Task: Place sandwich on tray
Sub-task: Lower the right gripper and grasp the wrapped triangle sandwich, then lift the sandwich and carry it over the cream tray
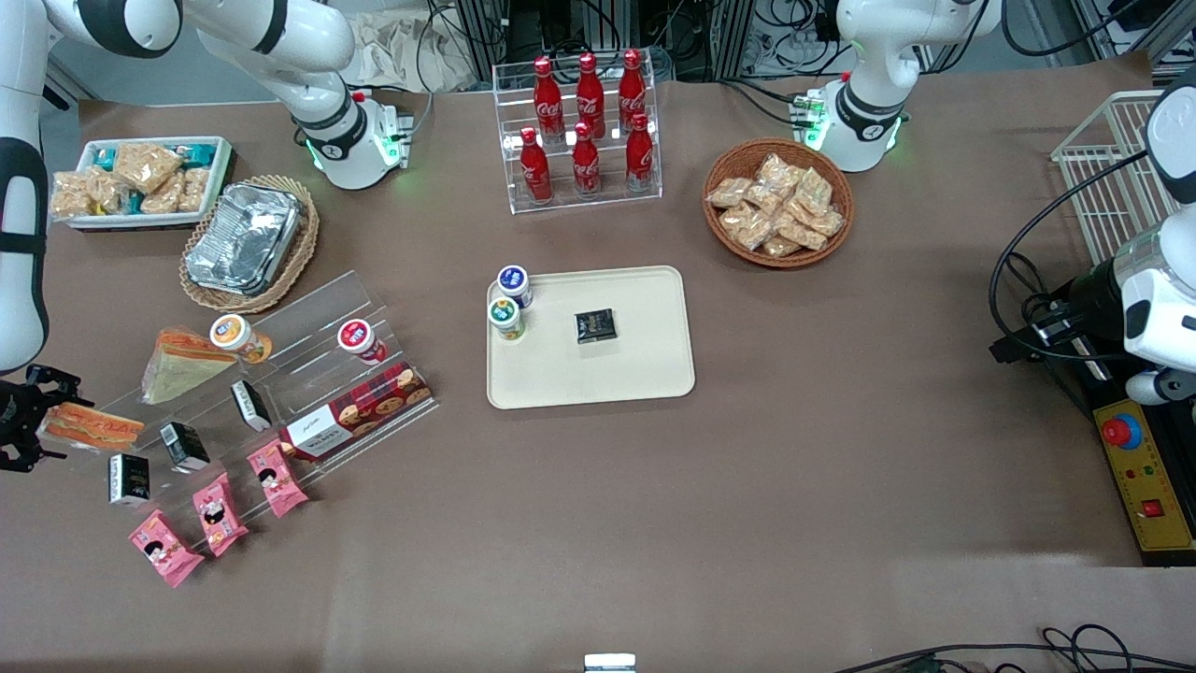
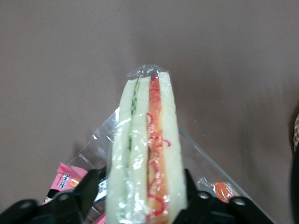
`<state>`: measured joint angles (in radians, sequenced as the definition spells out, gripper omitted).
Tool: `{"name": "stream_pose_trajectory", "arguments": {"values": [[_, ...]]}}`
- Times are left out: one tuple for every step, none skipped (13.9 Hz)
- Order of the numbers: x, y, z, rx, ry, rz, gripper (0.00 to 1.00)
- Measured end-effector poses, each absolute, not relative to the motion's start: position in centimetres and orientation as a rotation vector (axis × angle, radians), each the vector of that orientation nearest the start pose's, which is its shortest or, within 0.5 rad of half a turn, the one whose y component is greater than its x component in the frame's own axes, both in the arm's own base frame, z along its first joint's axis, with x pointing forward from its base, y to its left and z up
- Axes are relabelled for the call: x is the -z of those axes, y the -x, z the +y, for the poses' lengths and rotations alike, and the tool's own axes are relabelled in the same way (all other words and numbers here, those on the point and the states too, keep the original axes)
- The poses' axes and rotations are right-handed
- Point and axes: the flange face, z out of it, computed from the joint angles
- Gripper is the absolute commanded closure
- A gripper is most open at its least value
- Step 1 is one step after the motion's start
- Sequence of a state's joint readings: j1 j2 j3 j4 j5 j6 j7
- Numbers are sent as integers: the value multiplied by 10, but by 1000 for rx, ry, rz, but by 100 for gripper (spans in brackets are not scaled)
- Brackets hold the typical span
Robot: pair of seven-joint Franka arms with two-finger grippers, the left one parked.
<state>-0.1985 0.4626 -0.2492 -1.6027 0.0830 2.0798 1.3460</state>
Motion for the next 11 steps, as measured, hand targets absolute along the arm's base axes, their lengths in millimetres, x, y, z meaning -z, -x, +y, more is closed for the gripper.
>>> {"name": "stream_pose_trajectory", "arguments": {"values": [[-372,-625,-270,54,1950,2465,82],[-372,-626,-270,43,1951,2440,93],[-372,-626,-269,36,1958,2416,99],[-373,-627,-269,34,1963,2398,99],[-374,-628,-268,36,1971,2382,99],[-375,-628,-268,39,1980,2368,99],[-378,-630,-267,44,1984,2355,99],[-383,-632,-267,55,1985,2344,99],[-390,-635,-266,68,1985,2335,99],[-398,-638,-263,72,1988,2324,99],[-408,-642,-255,71,1992,2308,98]]}}
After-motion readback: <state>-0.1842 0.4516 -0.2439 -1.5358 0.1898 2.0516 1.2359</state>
